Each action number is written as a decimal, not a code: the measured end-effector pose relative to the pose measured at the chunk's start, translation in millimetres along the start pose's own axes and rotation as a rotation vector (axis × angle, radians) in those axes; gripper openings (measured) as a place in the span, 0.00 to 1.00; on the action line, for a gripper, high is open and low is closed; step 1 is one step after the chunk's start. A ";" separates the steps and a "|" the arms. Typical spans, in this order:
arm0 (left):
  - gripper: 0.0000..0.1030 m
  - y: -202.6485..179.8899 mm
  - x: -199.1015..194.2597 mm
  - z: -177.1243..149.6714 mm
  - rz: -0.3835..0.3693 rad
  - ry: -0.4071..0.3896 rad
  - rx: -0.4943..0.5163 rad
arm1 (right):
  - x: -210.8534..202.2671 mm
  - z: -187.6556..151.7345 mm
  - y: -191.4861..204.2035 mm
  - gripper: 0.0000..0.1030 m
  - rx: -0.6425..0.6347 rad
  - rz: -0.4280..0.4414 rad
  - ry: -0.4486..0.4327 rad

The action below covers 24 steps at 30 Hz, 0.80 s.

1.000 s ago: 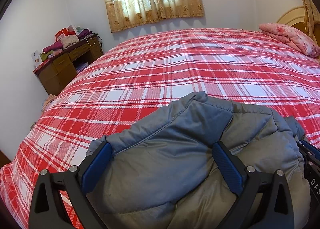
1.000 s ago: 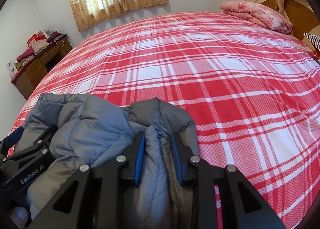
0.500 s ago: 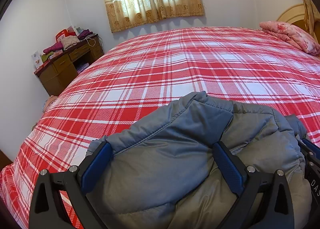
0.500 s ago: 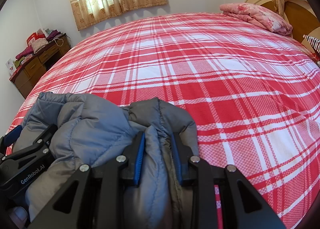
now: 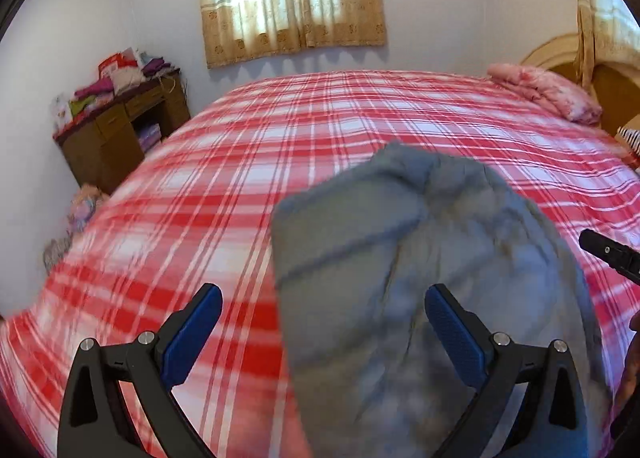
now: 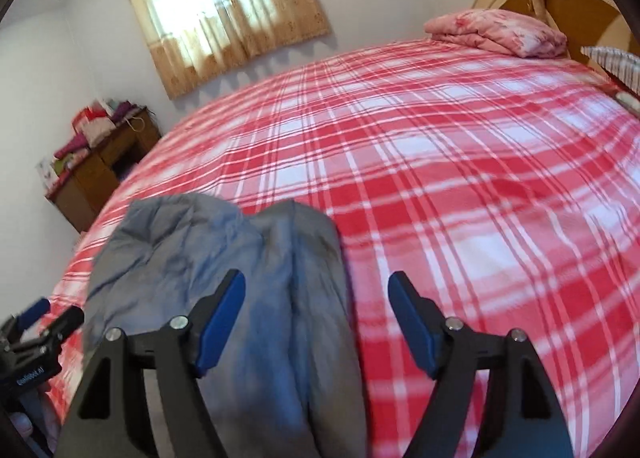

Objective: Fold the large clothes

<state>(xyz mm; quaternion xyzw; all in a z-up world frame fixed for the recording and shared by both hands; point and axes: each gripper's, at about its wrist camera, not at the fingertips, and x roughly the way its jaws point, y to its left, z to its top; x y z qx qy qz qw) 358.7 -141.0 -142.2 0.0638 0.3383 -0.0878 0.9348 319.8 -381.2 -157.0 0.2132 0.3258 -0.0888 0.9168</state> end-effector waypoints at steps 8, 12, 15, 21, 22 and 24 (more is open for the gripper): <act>0.99 4.3 17.0 -36.5 0.005 0.057 -0.021 | 14.5 -35.2 -3.6 0.75 0.014 0.075 0.099; 0.99 -3.4 20.4 -38.5 0.011 0.046 0.012 | 19.2 -39.2 5.9 0.69 -0.012 0.109 0.104; 0.99 -4.0 21.9 -38.5 0.005 0.041 0.019 | 21.6 -41.8 11.5 0.65 -0.038 0.129 0.111; 0.99 -4.9 31.2 -31.8 -0.011 0.031 0.031 | 37.1 -31.9 12.0 0.63 -0.029 0.134 0.127; 0.99 -5.5 32.3 -31.1 -0.018 0.030 0.029 | 37.3 -31.7 15.1 0.59 -0.056 0.121 0.129; 0.97 -6.9 34.5 -31.1 -0.040 0.031 0.024 | 37.5 -34.2 23.4 0.55 -0.098 0.094 0.133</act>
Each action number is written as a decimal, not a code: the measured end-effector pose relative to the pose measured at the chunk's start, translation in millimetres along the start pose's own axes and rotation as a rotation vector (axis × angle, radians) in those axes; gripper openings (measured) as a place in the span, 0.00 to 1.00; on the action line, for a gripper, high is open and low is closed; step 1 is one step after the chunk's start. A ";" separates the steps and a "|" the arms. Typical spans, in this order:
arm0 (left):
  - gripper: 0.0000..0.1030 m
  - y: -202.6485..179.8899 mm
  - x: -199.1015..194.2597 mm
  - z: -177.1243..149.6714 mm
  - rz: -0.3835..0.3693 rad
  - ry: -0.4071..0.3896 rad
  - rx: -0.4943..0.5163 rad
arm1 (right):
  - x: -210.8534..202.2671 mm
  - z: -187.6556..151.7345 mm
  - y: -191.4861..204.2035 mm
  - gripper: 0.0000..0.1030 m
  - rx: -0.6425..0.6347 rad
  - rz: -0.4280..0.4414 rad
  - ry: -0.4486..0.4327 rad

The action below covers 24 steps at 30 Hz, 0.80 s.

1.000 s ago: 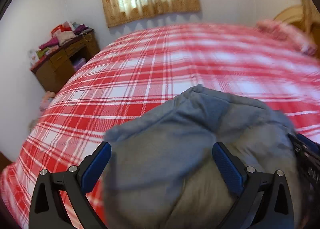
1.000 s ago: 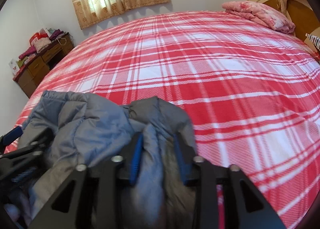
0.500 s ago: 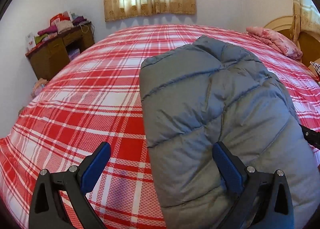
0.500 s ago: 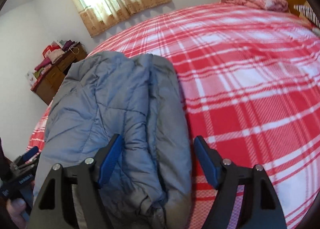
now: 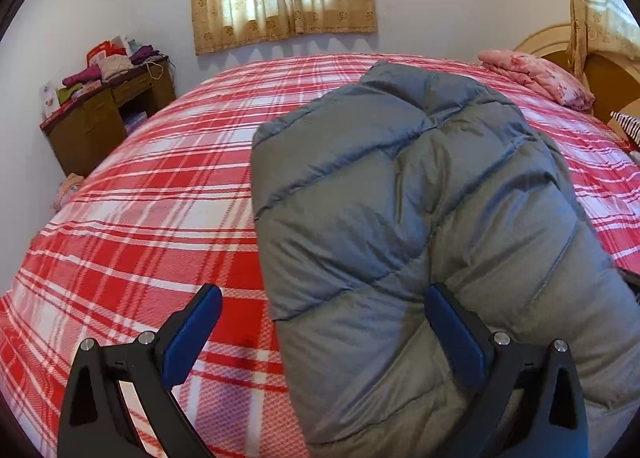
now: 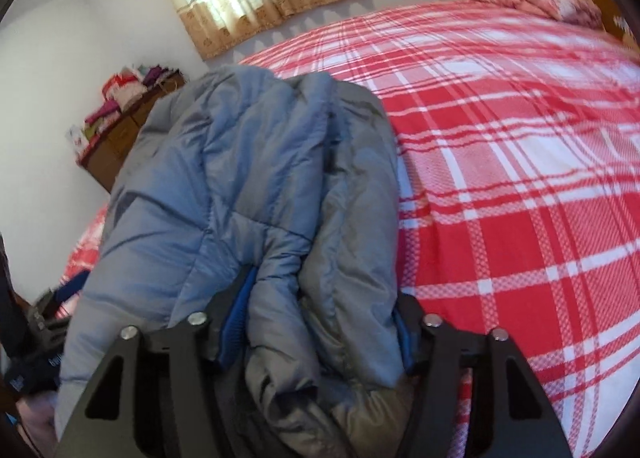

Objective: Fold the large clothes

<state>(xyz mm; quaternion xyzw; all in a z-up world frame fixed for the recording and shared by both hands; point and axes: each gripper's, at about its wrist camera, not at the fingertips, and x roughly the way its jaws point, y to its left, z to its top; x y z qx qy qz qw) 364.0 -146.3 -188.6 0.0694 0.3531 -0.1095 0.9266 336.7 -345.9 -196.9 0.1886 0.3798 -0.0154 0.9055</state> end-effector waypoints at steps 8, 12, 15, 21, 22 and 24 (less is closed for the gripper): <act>0.62 -19.1 2.6 0.5 -0.093 -0.013 0.046 | 9.3 -0.3 16.5 0.30 -0.051 0.037 0.006; 0.21 -36.8 -6.1 -2.5 -0.029 -0.052 0.146 | 6.2 -0.6 25.2 0.20 -0.087 0.045 -0.015; 0.12 -42.0 -21.4 -2.0 0.021 -0.077 0.186 | -2.4 -2.9 33.3 0.17 -0.109 0.030 -0.046; 0.09 -23.2 -67.9 6.5 0.028 -0.147 0.150 | -22.7 -4.8 52.9 0.16 -0.117 0.093 -0.086; 0.09 -20.2 -74.0 8.2 0.035 -0.158 0.150 | -27.3 -4.9 58.0 0.16 -0.125 0.103 -0.094; 0.09 -10.0 -97.9 9.7 0.041 -0.192 0.137 | -36.5 -4.2 68.8 0.16 -0.130 0.135 -0.110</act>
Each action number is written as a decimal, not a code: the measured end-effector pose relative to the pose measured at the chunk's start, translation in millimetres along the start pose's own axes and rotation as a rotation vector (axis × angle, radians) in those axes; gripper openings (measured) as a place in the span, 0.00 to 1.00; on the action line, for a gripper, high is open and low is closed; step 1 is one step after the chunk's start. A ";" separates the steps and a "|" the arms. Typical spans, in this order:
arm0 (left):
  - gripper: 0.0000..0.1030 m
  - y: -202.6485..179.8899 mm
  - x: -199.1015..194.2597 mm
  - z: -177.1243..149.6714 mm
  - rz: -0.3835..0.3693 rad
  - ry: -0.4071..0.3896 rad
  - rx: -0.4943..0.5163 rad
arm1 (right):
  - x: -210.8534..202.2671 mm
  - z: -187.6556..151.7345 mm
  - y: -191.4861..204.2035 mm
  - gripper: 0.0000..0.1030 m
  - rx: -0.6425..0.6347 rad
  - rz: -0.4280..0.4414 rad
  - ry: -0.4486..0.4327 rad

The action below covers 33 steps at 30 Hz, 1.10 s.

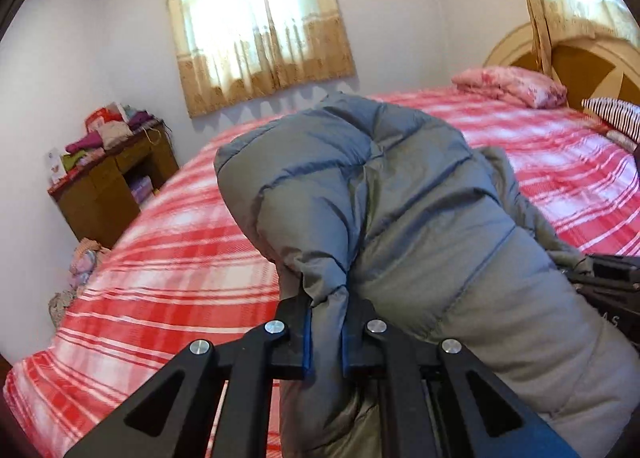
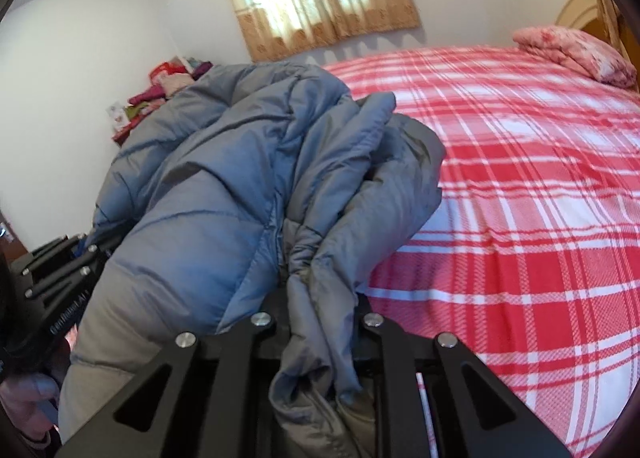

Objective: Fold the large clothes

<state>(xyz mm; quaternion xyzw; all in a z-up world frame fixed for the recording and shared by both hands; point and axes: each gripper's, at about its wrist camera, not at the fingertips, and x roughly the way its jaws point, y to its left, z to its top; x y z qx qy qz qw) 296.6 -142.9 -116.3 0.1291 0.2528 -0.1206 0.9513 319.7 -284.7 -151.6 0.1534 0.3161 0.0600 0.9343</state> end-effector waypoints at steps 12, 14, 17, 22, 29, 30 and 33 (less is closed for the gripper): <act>0.08 62.3 -56.7 -16.2 0.081 -0.036 -0.058 | 8.5 11.8 65.6 0.16 -0.080 0.127 -0.018; 0.08 71.9 -61.6 -20.2 0.089 -0.038 -0.071 | 11.8 12.5 74.7 0.16 -0.098 0.137 -0.017; 0.08 85.5 -65.0 -25.8 0.105 -0.037 -0.089 | 17.6 13.5 85.7 0.16 -0.118 0.150 -0.010; 0.08 105.3 -65.1 -36.6 0.123 -0.021 -0.125 | 31.1 16.7 98.5 0.16 -0.153 0.164 0.009; 0.08 124.2 -63.8 -50.6 0.149 -0.006 -0.154 | 54.5 18.7 109.0 0.16 -0.188 0.179 0.044; 0.08 126.7 -63.5 -52.5 0.152 -0.004 -0.158 | 57.8 18.9 110.8 0.16 -0.193 0.180 0.048; 0.08 134.1 -62.1 -59.1 0.159 0.003 -0.170 | 65.5 20.5 113.8 0.16 -0.201 0.185 0.057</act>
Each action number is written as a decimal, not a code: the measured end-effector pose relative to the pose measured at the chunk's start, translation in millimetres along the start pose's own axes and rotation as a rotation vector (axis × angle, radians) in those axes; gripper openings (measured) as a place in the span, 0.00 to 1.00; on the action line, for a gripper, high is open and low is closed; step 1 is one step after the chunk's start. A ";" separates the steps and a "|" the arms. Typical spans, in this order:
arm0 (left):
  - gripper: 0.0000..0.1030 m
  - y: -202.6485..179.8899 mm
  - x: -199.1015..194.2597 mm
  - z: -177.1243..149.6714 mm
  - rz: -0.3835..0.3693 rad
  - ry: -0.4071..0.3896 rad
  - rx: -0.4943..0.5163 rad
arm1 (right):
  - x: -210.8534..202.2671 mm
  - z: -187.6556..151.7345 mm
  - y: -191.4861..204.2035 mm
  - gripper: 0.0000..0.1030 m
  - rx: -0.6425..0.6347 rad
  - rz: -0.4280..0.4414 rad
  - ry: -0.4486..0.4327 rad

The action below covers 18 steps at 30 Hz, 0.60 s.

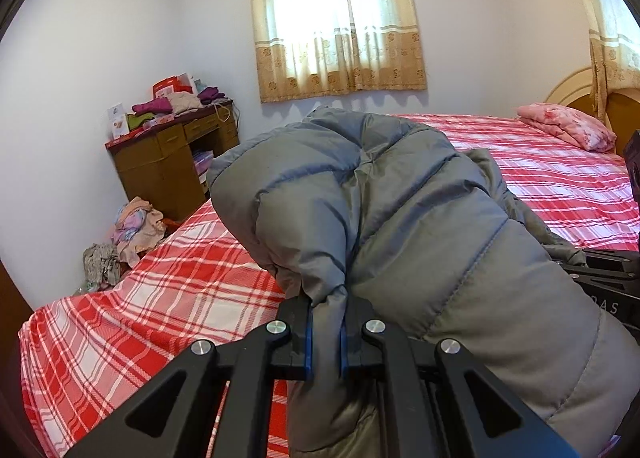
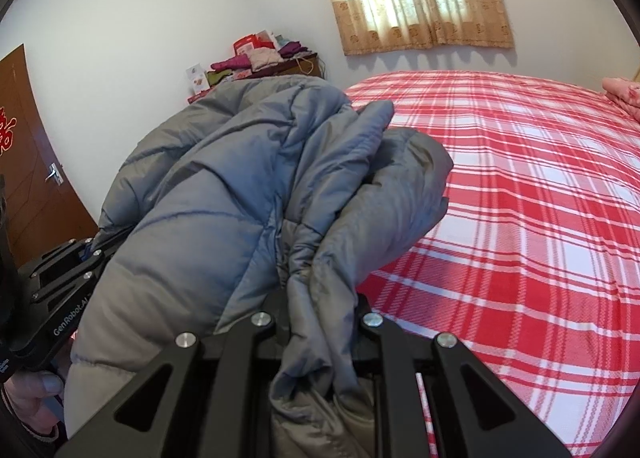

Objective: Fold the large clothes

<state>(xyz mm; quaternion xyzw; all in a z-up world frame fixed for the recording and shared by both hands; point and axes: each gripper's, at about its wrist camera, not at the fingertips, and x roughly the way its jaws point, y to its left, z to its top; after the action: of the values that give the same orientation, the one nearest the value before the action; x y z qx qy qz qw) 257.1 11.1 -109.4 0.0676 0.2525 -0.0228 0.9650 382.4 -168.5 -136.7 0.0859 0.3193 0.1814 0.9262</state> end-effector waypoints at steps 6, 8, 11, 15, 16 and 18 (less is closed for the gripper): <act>0.08 10.1 5.3 -8.2 0.004 0.014 -0.019 | 10.9 2.4 2.3 0.16 -0.016 0.002 0.011; 0.08 11.5 6.4 -9.7 0.005 0.017 -0.023 | 14.0 3.8 1.3 0.16 -0.020 0.003 0.015; 0.08 12.7 7.5 -11.7 0.008 0.020 -0.027 | 17.1 4.6 1.9 0.16 -0.025 0.004 0.017; 0.08 18.6 11.5 -16.4 0.017 0.032 -0.037 | 21.6 1.4 4.7 0.16 -0.031 0.006 0.025; 0.08 20.3 12.0 -18.1 0.017 0.035 -0.040 | 23.8 0.7 5.4 0.16 -0.033 0.006 0.029; 0.08 24.1 13.6 -22.2 0.023 0.043 -0.042 | 26.8 -1.3 6.1 0.16 -0.036 0.007 0.036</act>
<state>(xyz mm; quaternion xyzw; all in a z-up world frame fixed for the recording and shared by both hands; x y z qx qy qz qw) 260.1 38.0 -132.3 0.0508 0.2726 -0.0051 0.9608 399.4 -152.3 -151.0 0.0669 0.3321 0.1920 0.9211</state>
